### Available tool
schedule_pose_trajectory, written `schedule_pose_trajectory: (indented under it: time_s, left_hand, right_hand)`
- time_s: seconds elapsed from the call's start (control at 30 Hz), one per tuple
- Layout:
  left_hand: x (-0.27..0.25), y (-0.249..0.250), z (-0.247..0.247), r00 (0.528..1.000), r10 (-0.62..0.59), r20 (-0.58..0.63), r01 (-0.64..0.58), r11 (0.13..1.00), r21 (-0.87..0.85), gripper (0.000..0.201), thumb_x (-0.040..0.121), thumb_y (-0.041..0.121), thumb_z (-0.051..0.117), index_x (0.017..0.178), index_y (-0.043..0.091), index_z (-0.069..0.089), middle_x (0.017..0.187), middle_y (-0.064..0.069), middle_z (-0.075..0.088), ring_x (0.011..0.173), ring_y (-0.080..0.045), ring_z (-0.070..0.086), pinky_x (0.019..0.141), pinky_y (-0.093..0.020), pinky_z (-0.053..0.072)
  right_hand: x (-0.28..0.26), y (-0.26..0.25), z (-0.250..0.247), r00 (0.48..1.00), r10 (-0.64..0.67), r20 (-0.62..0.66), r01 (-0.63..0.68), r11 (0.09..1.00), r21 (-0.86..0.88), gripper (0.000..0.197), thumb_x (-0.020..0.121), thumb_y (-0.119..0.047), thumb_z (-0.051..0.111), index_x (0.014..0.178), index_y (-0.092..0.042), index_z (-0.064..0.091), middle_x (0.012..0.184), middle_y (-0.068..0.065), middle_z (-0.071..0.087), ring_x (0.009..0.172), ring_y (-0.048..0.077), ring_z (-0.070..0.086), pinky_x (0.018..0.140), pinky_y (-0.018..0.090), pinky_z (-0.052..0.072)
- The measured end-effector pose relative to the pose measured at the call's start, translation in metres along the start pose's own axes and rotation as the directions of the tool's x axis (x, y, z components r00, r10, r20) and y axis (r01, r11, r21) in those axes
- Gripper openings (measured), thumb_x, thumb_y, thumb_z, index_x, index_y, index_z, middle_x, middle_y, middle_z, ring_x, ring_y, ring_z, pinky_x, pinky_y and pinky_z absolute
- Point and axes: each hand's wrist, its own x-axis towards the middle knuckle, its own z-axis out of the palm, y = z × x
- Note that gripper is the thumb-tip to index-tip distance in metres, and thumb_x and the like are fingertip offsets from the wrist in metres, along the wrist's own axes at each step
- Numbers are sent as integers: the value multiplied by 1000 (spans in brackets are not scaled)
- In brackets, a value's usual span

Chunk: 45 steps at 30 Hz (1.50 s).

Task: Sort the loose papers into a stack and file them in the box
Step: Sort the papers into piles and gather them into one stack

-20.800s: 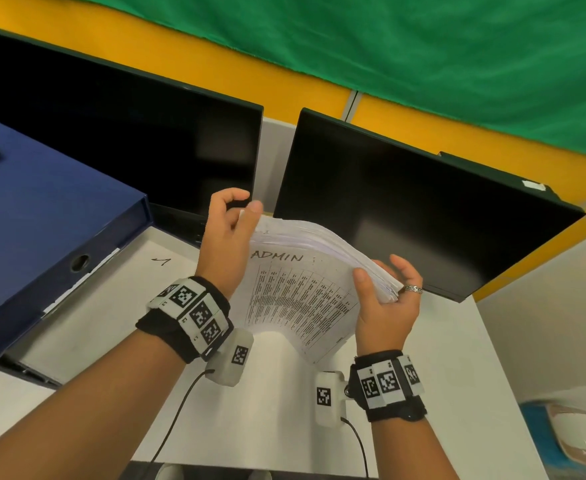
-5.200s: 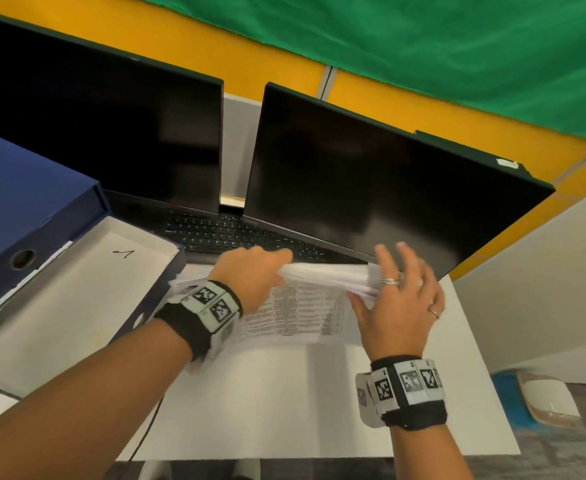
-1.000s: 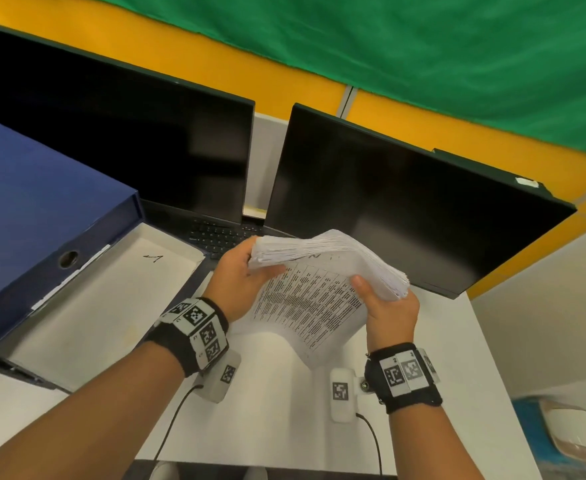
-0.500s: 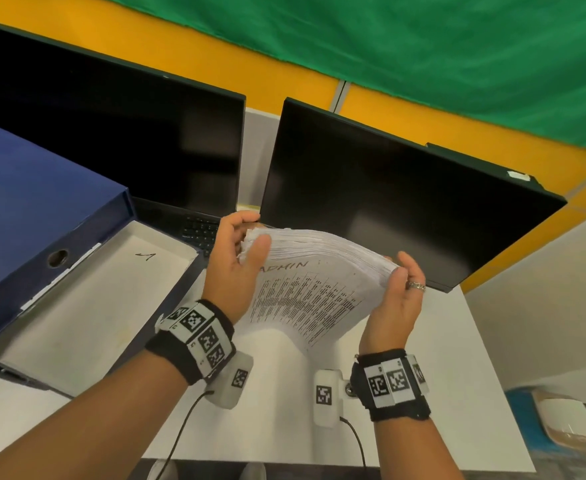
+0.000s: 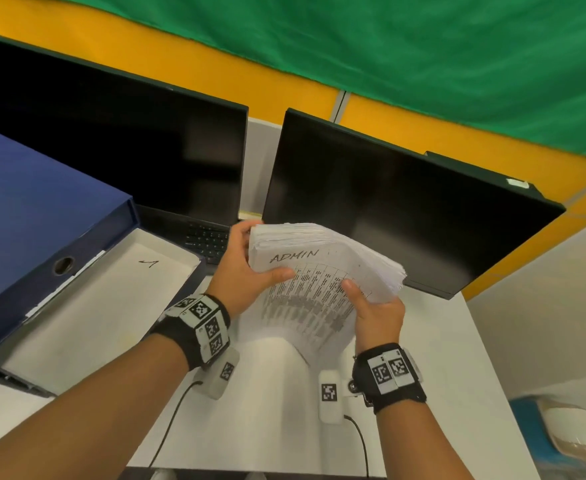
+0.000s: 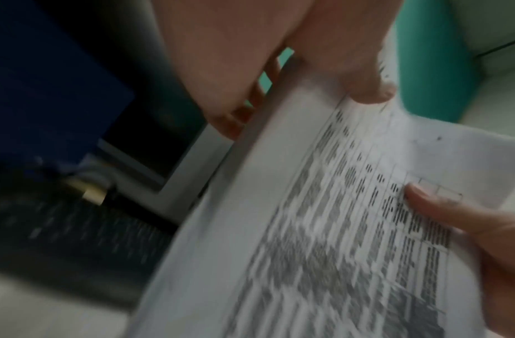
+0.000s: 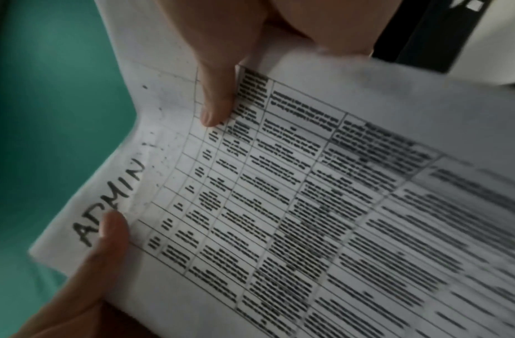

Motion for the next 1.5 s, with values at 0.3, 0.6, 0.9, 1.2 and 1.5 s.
schedule_pose_trajectory:
  time_s: [0.3,0.6,0.9,1.2,1.5]
  left_hand:
    - [5,67,7,894,348,282,-431,497,753,22,85,45,65,99,30,59,92,8,67,89,-19,64,75,-33,46]
    - [-2,31,-29,984,-174,-32,177,967,182,32,82,22,76,113,25,68,106,8,73,97,-12,70,85,-41,58]
    - [-21,-119,-13,712,-679,-178,645,533,548,70,94,45,56,148,9,30,148,-14,43,128,-32,48,103,-38,41]
    - [-33,-153,-15,731,-652,-202,658,594,464,49,93,22,63,135,5,46,130,-15,60,112,-33,59,93,-37,49]
    - [-30,-95,-15,947,-225,-227,259,956,135,39,94,11,61,127,27,47,116,13,61,100,1,58,75,-17,52]
  right_hand:
    - [0,-60,23,788,-480,386,615,646,-453,27,78,-14,81,82,-34,63,80,-20,61,75,0,62,67,19,51]
    - [7,18,-46,969,99,-227,-187,894,-407,111,74,-27,85,152,-31,6,150,0,33,133,23,41,110,43,33]
    - [13,93,-81,804,592,-51,-462,568,-681,29,90,-27,59,115,-12,63,118,6,68,95,23,65,83,30,50]
    - [3,133,-80,844,525,-111,-452,583,-675,48,89,-18,69,133,-4,53,132,12,61,112,29,60,93,30,47]
    - [3,73,-70,989,115,-98,-142,927,-347,41,86,-14,73,122,-18,54,109,-5,65,101,17,63,91,32,49]
